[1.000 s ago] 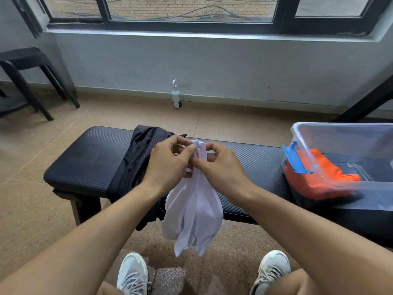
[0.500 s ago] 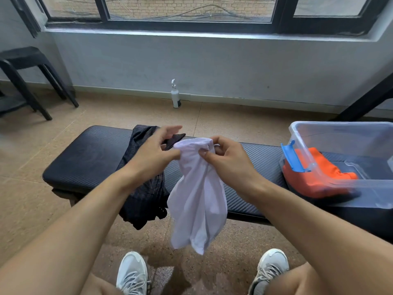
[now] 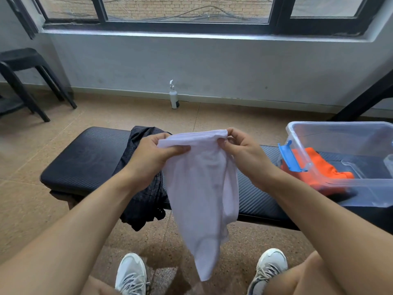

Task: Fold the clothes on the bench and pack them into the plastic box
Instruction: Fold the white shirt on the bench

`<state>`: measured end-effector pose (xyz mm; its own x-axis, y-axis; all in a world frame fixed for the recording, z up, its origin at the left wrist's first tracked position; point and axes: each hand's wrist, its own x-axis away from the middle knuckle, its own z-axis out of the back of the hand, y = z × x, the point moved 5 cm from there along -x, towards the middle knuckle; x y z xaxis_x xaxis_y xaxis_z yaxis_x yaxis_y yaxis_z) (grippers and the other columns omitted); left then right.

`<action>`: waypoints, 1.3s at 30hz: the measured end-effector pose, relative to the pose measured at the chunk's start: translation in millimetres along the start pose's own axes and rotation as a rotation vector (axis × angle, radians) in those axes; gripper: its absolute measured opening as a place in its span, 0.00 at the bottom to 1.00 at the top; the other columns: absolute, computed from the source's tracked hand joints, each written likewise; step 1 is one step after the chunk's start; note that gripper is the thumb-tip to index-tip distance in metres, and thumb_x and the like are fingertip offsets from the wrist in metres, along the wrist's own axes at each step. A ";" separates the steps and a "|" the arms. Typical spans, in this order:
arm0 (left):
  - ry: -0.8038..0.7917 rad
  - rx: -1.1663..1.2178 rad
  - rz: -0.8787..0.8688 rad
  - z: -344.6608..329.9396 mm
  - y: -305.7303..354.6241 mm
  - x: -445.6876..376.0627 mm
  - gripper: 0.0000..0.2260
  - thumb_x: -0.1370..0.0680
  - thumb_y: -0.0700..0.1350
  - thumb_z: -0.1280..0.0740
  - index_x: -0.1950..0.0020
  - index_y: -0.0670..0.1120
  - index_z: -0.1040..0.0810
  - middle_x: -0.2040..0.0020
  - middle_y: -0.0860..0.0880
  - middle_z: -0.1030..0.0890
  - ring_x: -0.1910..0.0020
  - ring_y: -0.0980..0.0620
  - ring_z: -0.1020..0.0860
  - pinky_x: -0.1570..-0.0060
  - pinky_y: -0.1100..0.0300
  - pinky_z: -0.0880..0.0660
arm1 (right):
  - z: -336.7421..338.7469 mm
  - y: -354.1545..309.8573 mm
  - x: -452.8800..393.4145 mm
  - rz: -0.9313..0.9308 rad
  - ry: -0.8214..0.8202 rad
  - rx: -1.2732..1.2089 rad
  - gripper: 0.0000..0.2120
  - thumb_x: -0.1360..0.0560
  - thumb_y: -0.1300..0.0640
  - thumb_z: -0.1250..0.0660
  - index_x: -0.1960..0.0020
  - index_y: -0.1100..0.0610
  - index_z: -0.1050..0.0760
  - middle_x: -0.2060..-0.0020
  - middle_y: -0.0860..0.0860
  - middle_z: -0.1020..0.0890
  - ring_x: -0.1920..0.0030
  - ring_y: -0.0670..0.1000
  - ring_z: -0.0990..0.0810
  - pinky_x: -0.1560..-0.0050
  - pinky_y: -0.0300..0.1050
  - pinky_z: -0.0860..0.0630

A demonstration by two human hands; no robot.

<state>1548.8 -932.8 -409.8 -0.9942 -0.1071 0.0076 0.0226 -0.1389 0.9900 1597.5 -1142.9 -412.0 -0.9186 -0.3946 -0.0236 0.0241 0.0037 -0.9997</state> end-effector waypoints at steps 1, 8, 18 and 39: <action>0.032 -0.031 -0.039 -1.6 5.3 2.8 0.13 0.29 0.44 0.21 0.60 0.40 0.22 0.62 0.49 0.17 0.63 0.54 0.20 0.61 0.60 0.26 | -0.2 -1.1 0.1 0.038 0.019 0.078 0.08 0.17 0.58 0.36 0.53 0.51 0.20 0.58 0.48 0.15 0.56 0.46 0.17 0.52 0.45 0.22; 0.152 -0.275 -0.259 -4.1 38.8 22.7 0.19 0.31 0.46 0.19 0.65 0.38 0.28 0.65 0.39 0.22 0.66 0.54 0.27 0.68 0.61 0.29 | -3.9 -6.8 6.3 0.046 -0.001 0.194 0.07 0.17 0.53 0.37 0.47 0.52 0.21 0.51 0.53 0.15 0.49 0.53 0.16 0.42 0.61 0.20; 0.470 -0.447 -0.422 -9.5 49.3 42.8 0.19 0.26 0.47 0.24 0.67 0.40 0.29 0.73 0.45 0.28 0.72 0.54 0.34 0.73 0.57 0.35 | -36.0 -6.5 17.3 0.058 -0.295 0.270 0.25 0.27 0.47 0.25 0.34 0.53 0.26 0.43 0.52 0.17 0.41 0.52 0.17 0.38 0.60 0.22; -0.053 -0.629 -0.158 -13.9 38.0 32.9 0.23 0.37 0.62 0.21 0.48 0.55 0.21 0.55 0.53 0.17 0.58 0.59 0.20 0.63 0.70 0.27 | -36.4 -6.1 10.3 0.096 -0.288 0.283 0.04 0.19 0.58 0.35 0.50 0.50 0.29 0.63 0.57 0.17 0.60 0.51 0.21 0.59 0.59 0.26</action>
<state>1518.3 -955.3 -373.8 -0.9941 0.0081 -0.1085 -0.0831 -0.7004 0.7088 1573.5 -1113.6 -406.4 -0.7600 -0.6457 -0.0736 0.2485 -0.1842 -0.9510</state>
